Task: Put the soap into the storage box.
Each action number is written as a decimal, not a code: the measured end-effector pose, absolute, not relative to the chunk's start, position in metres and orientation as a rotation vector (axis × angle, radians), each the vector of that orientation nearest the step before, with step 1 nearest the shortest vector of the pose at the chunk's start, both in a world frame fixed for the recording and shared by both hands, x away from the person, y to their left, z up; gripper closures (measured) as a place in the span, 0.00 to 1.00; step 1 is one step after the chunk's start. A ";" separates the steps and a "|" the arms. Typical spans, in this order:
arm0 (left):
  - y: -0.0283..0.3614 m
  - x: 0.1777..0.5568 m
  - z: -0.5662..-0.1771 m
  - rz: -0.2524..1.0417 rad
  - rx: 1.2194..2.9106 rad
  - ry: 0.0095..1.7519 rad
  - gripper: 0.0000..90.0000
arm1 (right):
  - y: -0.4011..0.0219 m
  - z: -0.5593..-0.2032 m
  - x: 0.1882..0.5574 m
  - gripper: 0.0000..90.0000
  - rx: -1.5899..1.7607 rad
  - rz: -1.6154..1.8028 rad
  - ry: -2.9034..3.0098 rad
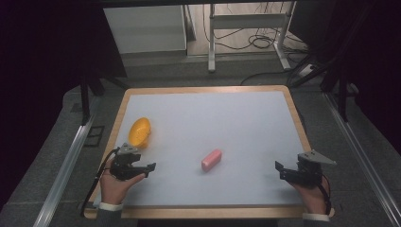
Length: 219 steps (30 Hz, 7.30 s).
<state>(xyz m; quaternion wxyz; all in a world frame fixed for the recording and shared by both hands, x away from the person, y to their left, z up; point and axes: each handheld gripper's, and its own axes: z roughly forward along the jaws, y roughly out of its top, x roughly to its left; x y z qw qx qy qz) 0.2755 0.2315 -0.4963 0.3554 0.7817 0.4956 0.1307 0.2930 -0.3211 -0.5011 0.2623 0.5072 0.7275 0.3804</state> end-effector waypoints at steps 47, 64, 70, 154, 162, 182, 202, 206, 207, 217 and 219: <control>0.158 0.299 -0.457 0.340 2.129 1.114 0.31 | -0.317 -0.502 0.291 0.09 1.349 1.018 1.990; 0.128 0.302 -0.453 0.326 2.181 1.052 0.30 | -0.316 -0.501 0.291 0.09 1.348 1.067 2.000; 0.123 0.303 -0.454 0.313 2.184 1.042 0.30 | -0.317 -0.499 0.290 0.09 1.356 1.100 1.995; 0.026 0.335 -0.510 0.245 2.328 1.018 0.62 | -0.313 -0.509 0.294 0.09 1.361 0.990 2.024; 0.026 0.335 -0.509 0.247 2.327 1.014 0.67 | -0.313 -0.509 0.294 0.09 1.362 0.986 2.026; 0.061 0.336 -0.493 0.242 2.253 1.027 0.67 | -0.312 -0.509 0.294 0.09 1.361 0.981 2.023; 0.090 0.334 -0.472 0.294 2.208 1.060 0.67 | -0.313 -0.509 0.294 0.09 1.363 0.979 2.027; 0.096 0.334 -0.469 0.312 2.198 1.063 0.67 | -0.313 -0.510 0.295 0.09 1.364 0.976 2.029; 0.097 0.333 -0.469 0.317 2.193 1.067 0.67 | -0.313 -0.510 0.295 0.09 1.364 0.973 2.030; 0.109 0.332 -0.463 0.350 2.178 1.091 0.67 | -0.312 -0.511 0.295 0.09 1.365 0.970 2.034; 0.112 0.332 -0.462 0.369 2.178 1.099 0.67 | -0.312 -0.511 0.295 0.09 1.363 0.970 2.033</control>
